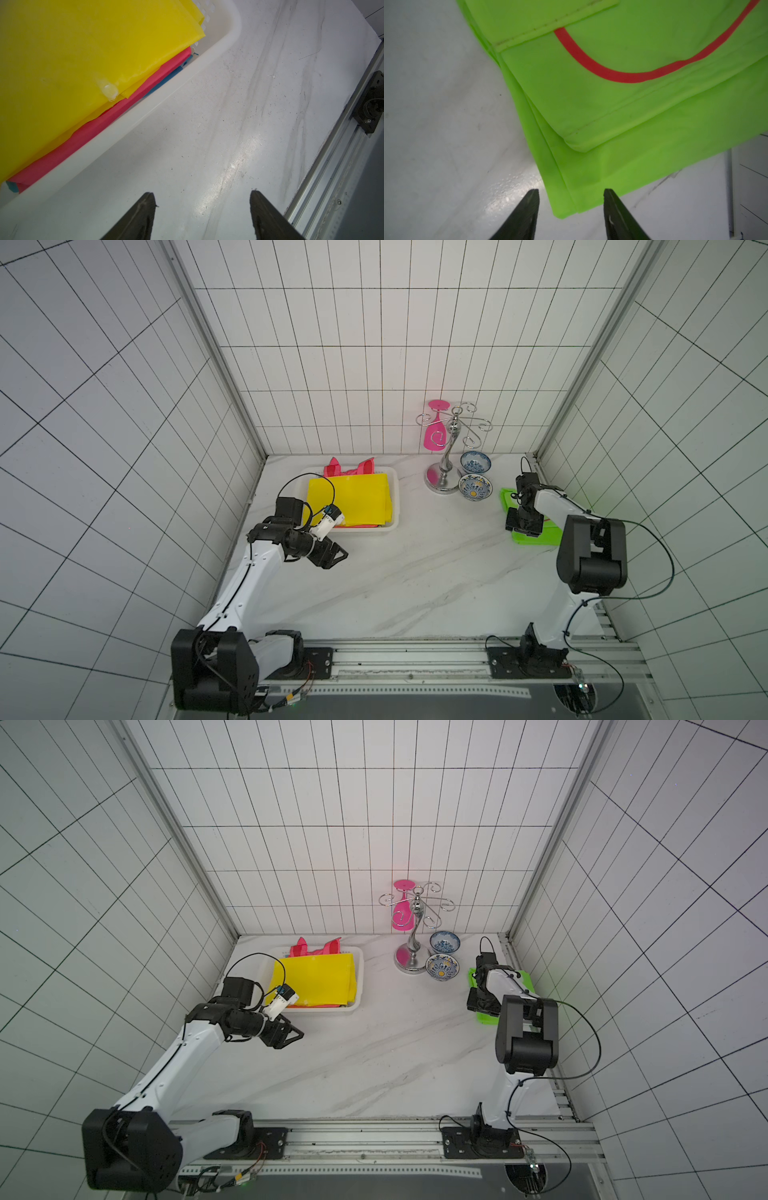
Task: Put the folded raincoat in the basket
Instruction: Move the raincoat to the center of the board.
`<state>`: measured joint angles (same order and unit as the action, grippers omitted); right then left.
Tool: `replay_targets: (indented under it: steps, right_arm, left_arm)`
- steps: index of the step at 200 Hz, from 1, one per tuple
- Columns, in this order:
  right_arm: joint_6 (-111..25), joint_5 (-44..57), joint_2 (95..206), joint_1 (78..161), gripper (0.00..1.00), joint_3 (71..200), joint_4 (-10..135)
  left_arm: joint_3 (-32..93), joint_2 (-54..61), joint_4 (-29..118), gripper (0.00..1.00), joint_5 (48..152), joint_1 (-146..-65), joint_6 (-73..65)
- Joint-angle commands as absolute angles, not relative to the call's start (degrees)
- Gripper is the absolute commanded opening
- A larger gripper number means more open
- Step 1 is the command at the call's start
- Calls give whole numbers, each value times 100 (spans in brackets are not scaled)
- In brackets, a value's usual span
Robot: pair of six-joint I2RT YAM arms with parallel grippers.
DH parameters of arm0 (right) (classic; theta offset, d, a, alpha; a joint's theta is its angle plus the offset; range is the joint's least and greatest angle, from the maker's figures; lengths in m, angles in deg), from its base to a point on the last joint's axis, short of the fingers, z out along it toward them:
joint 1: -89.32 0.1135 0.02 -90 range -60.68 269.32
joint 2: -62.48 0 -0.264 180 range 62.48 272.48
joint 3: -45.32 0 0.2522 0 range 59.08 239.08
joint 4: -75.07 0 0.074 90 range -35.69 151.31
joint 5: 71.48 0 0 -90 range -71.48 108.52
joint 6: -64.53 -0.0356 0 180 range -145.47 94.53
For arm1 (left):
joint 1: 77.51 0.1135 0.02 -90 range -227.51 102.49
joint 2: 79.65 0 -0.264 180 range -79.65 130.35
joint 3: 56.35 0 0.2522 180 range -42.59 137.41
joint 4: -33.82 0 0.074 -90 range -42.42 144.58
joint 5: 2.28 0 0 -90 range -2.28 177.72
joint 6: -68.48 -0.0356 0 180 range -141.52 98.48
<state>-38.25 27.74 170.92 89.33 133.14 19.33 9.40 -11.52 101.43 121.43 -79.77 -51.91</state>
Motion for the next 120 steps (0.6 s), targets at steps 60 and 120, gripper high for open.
replay_targets:
  steps: [60, 120]
  right_arm:
    - [-3540, 2253, 17402, 8972, 2, 13291, 1416]
    - [-4053, 1577, 16421, 9683, 0, 12500, 1419]
  left_arm:
    - [954, -1154, 10162, 72, 12174, -8040, -5202]
    - [960, -1084, 10181, 72, 12277, -8054, -5233]
